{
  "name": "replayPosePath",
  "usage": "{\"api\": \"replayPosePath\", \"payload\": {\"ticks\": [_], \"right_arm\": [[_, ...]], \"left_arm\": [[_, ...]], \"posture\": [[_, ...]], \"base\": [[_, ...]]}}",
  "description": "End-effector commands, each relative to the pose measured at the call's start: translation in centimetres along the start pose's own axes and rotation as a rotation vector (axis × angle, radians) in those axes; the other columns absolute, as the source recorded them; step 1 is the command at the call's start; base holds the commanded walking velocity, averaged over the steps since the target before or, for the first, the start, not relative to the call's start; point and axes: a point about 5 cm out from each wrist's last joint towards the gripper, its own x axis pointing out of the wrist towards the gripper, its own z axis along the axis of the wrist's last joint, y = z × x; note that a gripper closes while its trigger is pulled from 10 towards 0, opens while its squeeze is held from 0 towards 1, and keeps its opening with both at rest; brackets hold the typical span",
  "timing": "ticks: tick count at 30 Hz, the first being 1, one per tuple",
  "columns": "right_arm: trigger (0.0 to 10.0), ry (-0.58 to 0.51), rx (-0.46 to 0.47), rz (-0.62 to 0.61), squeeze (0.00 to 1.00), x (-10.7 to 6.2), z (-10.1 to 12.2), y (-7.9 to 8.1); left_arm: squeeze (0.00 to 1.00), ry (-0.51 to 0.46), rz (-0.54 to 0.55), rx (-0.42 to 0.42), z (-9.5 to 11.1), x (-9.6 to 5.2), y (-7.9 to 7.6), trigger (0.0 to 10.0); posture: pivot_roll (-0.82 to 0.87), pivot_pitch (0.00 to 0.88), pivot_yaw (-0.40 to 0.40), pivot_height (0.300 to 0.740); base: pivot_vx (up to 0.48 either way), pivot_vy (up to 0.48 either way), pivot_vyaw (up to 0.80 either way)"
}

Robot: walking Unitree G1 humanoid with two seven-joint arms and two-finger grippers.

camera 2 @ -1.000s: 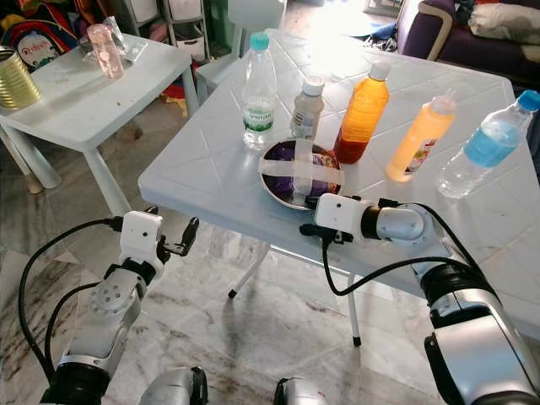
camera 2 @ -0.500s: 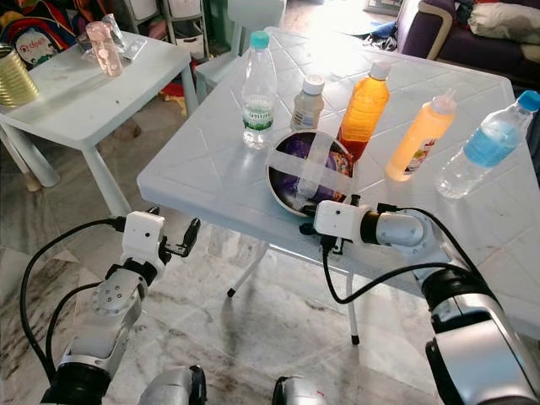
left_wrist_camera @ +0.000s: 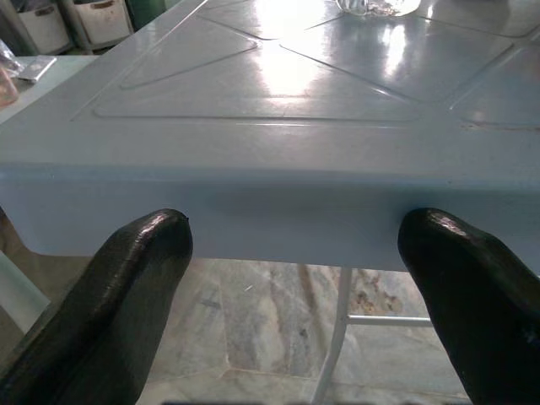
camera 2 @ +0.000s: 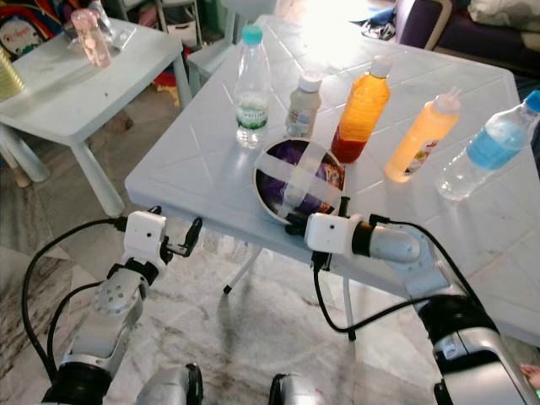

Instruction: Restocking fridge

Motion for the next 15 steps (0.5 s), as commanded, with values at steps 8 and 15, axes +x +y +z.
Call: {"api": "replayPosePath", "payload": {"ticks": [8,15], "right_arm": [[0.7,0.038,0.038,0.045,0.0,-0.35,-0.32,1.03],[10.0,0.096,0.066,0.04,0.04,-0.97,-0.99,1.58]], "left_arm": [[0.0,0.019,-0.003,-0.002,-0.18,0.22,-0.19,10.0],[0.0,0.022,-0.001,-0.003,-0.23,0.17,-0.13,10.0]], "posture": [[0.05,0.105,-0.036,0.74],[0.06,0.106,-0.035,0.74]], "base": [[0.0,0.0,0.0],[0.0,0.0,0.0]]}}
